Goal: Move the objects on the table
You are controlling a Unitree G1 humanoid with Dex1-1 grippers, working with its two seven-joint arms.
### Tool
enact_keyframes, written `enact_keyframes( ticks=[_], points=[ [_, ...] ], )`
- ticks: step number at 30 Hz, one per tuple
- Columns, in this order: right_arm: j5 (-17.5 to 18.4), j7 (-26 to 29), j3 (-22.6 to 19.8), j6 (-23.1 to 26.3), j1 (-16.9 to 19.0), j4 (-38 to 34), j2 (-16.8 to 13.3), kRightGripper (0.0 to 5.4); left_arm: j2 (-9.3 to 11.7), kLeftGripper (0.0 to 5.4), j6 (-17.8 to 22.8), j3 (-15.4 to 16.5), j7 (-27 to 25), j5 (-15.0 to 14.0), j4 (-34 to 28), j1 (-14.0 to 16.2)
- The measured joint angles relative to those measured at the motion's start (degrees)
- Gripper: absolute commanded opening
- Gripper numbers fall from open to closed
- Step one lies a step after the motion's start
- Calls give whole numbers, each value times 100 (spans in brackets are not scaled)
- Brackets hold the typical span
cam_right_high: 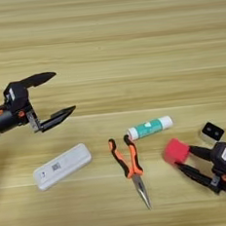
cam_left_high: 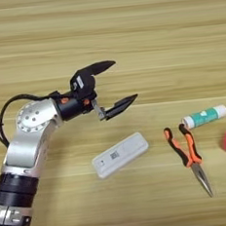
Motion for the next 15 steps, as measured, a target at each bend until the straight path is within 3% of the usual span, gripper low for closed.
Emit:
enact_keyframes(
  ticks=[12,15],
  points=[
    [-4,28,76,-115,-1,68,-4,229,-2,540,-17,36,-4,-6,34,-11],
    [-8,53,99,-111,11,82,-28,277,-7,540,-68,35,-5,-6,51,-12]
  ],
)
